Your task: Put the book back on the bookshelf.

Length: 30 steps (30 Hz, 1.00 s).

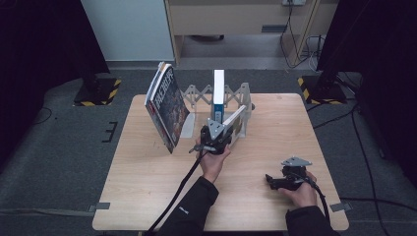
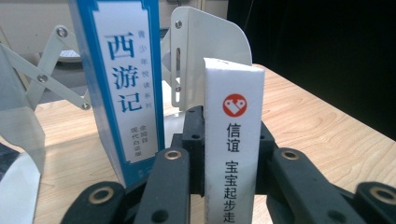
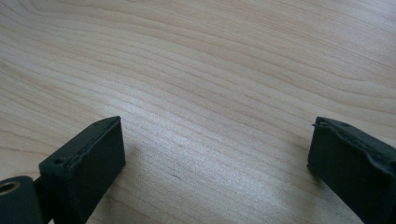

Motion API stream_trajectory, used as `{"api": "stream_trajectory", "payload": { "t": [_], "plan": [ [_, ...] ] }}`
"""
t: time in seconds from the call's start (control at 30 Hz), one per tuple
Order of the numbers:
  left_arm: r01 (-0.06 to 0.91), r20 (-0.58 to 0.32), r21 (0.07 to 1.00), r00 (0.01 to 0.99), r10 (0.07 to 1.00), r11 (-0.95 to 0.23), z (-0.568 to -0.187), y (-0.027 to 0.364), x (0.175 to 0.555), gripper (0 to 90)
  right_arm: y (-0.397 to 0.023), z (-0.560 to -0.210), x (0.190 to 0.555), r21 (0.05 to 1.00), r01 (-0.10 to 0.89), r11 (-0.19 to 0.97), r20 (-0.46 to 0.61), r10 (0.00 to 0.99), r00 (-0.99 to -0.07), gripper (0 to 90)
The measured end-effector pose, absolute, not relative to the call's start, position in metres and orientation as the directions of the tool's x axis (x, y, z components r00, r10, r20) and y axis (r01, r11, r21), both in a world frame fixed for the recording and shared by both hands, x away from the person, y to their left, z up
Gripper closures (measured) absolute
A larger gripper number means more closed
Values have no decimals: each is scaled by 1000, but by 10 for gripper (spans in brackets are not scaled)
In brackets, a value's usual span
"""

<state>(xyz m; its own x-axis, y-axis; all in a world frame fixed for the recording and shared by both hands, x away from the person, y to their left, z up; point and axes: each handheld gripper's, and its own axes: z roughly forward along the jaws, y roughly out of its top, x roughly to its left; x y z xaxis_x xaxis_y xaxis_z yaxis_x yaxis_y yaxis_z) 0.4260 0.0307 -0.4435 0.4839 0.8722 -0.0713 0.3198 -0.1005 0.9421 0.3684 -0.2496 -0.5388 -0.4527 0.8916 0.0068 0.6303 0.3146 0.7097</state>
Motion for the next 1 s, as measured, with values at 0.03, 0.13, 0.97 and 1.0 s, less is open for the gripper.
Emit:
{"api": "stream_trajectory", "payload": {
  "t": [0.03, 0.13, 0.97, 1.0],
  "plan": [
    [322, -71, 941, 484, 872, -102, -445, 30, 427, 745, -250, -539, 368, 710, 630, 315, 7, 892, -453, 41],
    [334, -74, 937, 485, 871, -106, -449, 28, 430, 744, -250, -539, 368, 710, 630, 315, 7, 891, -453, 40],
    [348, -78, 930, 503, 861, -119, -470, 25, 420, 734, -249, -539, 369, 711, 629, 316, 6, 891, -455, 38],
    [352, -78, 928, 504, 860, -122, -471, 26, 419, 733, -249, -539, 369, 711, 628, 316, 6, 891, -455, 38]
  ]
}}
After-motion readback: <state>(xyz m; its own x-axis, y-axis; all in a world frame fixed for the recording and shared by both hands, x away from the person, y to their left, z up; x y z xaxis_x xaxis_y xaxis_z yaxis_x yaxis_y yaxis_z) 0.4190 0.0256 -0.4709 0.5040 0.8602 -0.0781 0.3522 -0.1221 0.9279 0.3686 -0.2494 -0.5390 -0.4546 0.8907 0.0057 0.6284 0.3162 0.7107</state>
